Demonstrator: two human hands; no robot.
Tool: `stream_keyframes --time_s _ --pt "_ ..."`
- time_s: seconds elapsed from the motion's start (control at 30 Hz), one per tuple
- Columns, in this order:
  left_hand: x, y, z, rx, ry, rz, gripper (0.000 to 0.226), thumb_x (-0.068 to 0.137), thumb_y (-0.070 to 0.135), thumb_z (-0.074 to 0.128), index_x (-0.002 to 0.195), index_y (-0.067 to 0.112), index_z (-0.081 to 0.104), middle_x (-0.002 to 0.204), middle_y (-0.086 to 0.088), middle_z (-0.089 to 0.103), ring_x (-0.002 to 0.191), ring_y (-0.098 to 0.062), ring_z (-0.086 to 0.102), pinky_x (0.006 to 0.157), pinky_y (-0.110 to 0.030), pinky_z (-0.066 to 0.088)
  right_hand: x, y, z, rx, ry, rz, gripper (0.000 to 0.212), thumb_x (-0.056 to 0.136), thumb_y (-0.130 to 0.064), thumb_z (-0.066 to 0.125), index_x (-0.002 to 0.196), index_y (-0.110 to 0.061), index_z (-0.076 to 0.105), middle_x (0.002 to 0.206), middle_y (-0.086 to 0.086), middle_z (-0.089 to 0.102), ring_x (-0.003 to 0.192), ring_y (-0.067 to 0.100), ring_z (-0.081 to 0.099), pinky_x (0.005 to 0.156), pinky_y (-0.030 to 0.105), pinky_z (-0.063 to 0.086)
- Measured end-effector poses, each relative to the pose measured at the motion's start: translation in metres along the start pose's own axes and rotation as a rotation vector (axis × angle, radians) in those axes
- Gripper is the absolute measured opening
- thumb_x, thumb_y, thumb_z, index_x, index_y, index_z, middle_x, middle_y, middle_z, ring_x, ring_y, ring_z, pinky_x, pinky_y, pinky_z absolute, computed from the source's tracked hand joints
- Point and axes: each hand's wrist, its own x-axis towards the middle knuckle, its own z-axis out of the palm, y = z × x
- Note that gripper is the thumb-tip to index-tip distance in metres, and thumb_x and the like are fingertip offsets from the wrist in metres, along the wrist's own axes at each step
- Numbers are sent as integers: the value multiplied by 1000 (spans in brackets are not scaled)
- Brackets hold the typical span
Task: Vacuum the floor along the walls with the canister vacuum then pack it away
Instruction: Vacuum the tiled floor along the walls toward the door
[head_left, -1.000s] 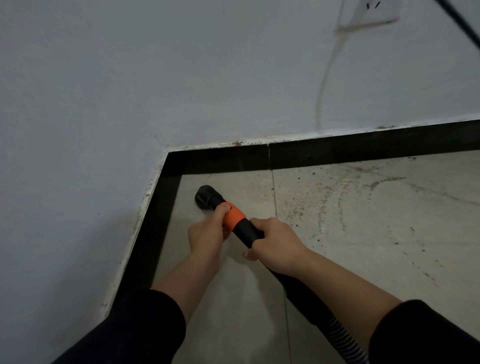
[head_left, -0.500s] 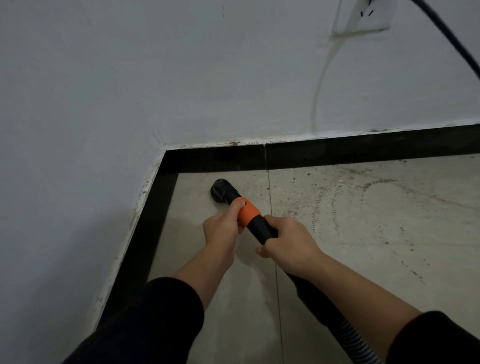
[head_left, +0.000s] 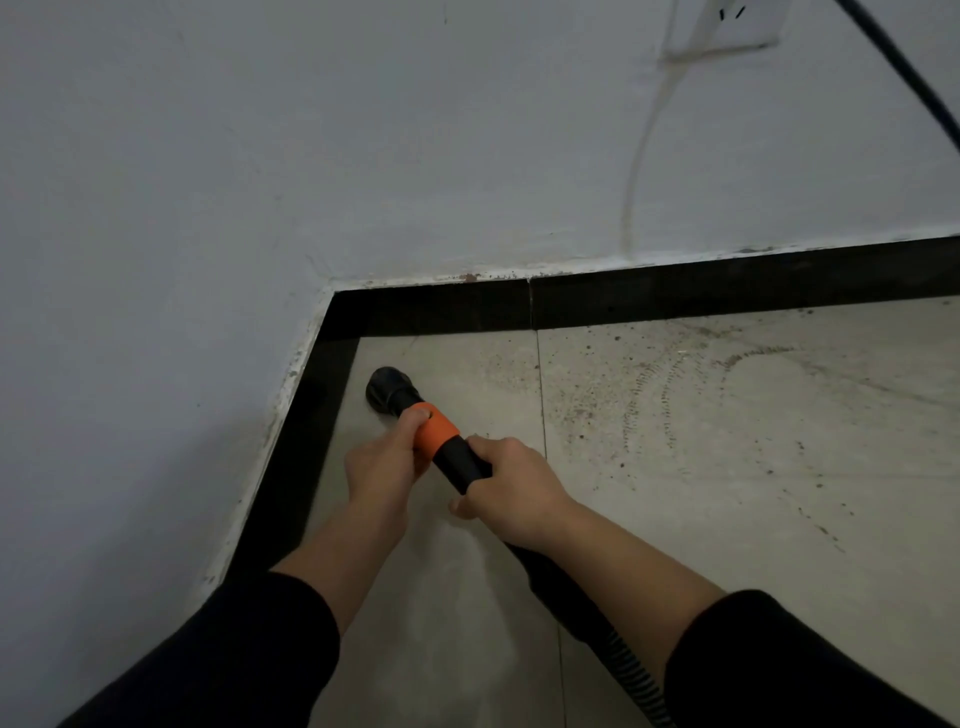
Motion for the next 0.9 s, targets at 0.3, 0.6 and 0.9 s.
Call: stream_keyframes --time_s 0.3,0.6,0.9 --pt "-20 -14 -1 -15 26 14 27 77 31 77 83 7 67 95 -16 71 87 -24 70 86 -40 57 -21 8 0 -72 32 -18 17 78 -8 65 86 -14 52 76 4 54 68 21 52 49 23 36" --pt "-55 -31 -7 -26 -71 -22 31 84 27 73 103 4 66 101 -14 70 92 -22 68 76 -30 54 -68 20 -1 -173 55 -67 18 78 -7 58 86 -15 44 69 -3 44 60 17 45 48 22 29" --pt "-85 -32 13 -25 -129 -56 22 84 26 73 86 6 65 90 -12 70 79 -16 68 65 -23 54 -90 31 -20 -204 95 5 15 78 -8 60 90 -12 53 72 1 50 68 21 50 48 22 32"
